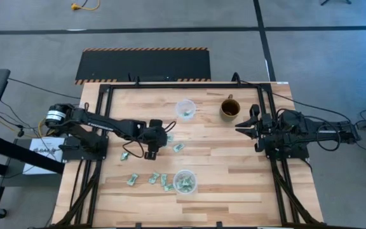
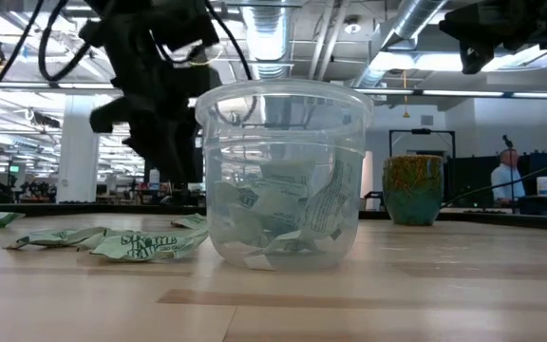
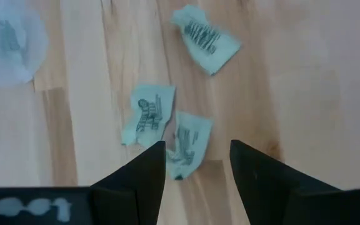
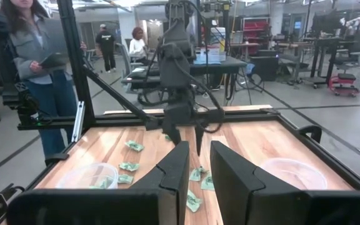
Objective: Pick and place Stevia / Truvia into bins
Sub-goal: Put the stevia packet into the top transparent container
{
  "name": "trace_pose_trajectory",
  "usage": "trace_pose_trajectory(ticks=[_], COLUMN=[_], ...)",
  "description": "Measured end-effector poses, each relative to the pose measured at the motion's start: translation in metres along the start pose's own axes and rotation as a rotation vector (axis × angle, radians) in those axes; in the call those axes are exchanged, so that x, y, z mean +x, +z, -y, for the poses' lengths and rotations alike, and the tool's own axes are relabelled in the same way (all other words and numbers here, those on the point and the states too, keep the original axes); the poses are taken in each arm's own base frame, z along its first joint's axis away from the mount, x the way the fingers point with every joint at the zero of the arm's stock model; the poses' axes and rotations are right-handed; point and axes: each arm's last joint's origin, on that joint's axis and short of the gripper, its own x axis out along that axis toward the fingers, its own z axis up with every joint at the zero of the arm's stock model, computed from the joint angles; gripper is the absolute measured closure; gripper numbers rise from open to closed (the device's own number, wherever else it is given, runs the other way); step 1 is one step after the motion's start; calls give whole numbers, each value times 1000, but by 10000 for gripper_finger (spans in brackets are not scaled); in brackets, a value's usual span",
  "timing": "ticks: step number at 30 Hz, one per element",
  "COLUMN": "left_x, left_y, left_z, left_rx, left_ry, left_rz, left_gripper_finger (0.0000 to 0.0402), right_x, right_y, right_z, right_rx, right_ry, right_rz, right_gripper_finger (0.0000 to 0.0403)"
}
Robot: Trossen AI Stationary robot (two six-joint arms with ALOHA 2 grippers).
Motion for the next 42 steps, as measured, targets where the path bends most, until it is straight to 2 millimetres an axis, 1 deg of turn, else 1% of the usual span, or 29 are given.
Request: trace_pose_trajectory(ticks=[3, 6, 10, 18, 23, 25, 27, 29, 33, 34, 39, 42], left_x=[19, 30, 38, 51, 51, 50, 50, 49, 48, 48, 46, 36], left_y=[-4, -7, -8, -9, -9, -9, -9, -9, -8, -8, -5, -2], left_z=[-1, -3, -5, -3, -3, -3, -3, -3, -2, -2, -3, -5], left_rx=[10, 6, 24, 52, 50, 43, 33, 9, -52, -69, -105, -120], left_ry=[-10, -5, -17, -35, -34, -34, -37, -39, -50, -53, -35, 10], left_rz=[-60, -101, -109, -132, -129, -125, -124, -122, -112, -109, -77, -44], left_gripper_finger=[233, 233, 233, 233, 238, 251, 273, 305, 381, 390, 396, 397], right_x=[0, 0, 0, 0, 0, 0, 0, 0, 0, 0, 0, 0], right_y=[0, 0, 0, 0, 0, 0, 0, 0, 0, 0, 0, 0], right_z=[0, 0, 0, 0, 0, 0, 0, 0, 0, 0, 0, 0], right_rx=[0, 0, 0, 0, 0, 0, 0, 0, 0, 0, 0, 0], right_ry=[0, 0, 0, 0, 0, 0, 0, 0, 0, 0, 0, 0], right_rz=[-1, -1, -1, -1, 0, 0, 0, 0, 0, 0, 0, 0], right_gripper_finger=[344, 344, 344, 344, 344, 344, 344, 344, 344, 344, 344, 344])
